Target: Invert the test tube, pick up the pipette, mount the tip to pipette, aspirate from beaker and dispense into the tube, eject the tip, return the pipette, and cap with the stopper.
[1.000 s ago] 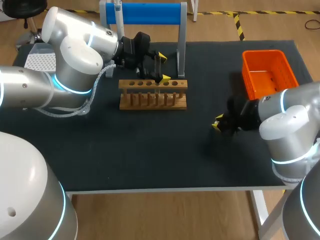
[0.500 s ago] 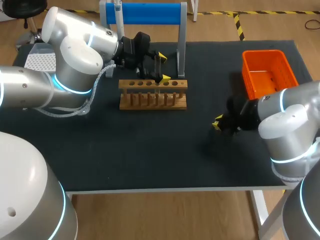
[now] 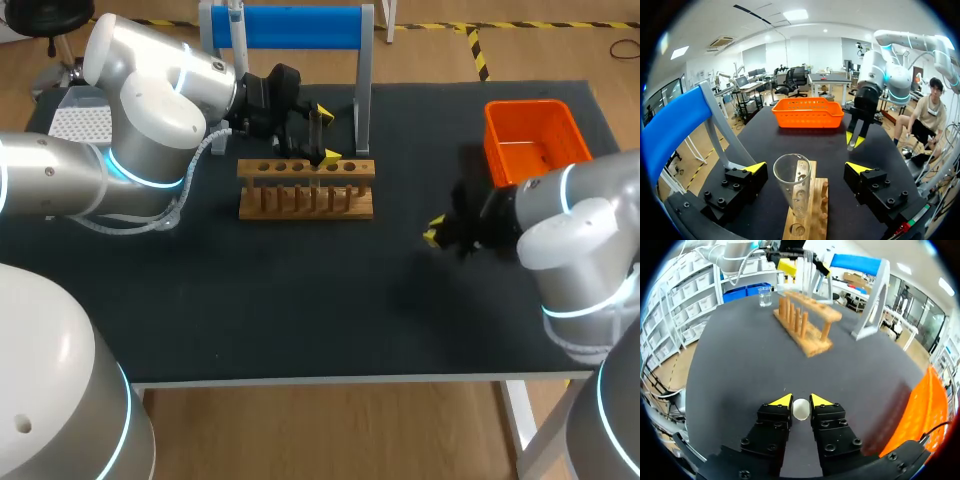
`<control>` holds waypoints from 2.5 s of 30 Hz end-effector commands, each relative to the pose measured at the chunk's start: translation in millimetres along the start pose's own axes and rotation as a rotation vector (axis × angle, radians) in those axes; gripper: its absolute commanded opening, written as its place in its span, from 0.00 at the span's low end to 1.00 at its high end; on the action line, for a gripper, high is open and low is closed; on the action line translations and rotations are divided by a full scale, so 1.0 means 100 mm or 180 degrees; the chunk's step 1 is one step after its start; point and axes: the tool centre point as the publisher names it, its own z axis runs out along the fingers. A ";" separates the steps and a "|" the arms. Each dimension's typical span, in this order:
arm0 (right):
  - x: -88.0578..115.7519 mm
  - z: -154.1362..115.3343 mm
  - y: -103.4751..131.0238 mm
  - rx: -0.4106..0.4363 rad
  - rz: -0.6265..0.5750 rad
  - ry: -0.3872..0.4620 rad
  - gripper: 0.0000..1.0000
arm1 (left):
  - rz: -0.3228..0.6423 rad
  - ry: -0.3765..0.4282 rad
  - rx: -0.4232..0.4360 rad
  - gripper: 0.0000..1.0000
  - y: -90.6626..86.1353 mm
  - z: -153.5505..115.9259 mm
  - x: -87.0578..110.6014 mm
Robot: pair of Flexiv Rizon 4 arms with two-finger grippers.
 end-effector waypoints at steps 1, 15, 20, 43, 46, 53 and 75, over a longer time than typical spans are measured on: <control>-0.22 -0.36 0.38 0.0152 -0.0076 0.0252 0.00 | -0.0003 0.0021 -0.0007 1.00 0.00 0.00 -0.02; -0.43 -0.84 1.40 0.0069 -0.0566 0.0284 0.00 | -0.0003 0.0021 -0.0007 1.00 0.00 0.00 -0.02; -0.43 -0.84 1.40 0.0069 -0.0566 0.0284 0.00 | -0.0003 0.0021 -0.0007 1.00 0.00 0.00 -0.02; -0.55 -0.63 1.69 -0.0031 -0.0811 0.0409 0.00 | -0.0003 0.0021 -0.0007 1.00 0.00 0.00 -0.02; -0.58 -0.54 1.85 -0.0054 -0.0909 0.0469 0.00 | -0.0003 0.0021 -0.0007 1.00 0.00 0.00 -0.02; -0.60 -0.40 2.15 -0.0178 -0.1012 0.0582 0.00 | -0.0003 0.0021 -0.0007 1.00 0.00 0.00 -0.02; -0.39 -0.02 2.84 -0.0221 -0.1203 0.0963 0.00 | -0.0003 0.0021 -0.0007 1.00 0.00 0.00 -0.02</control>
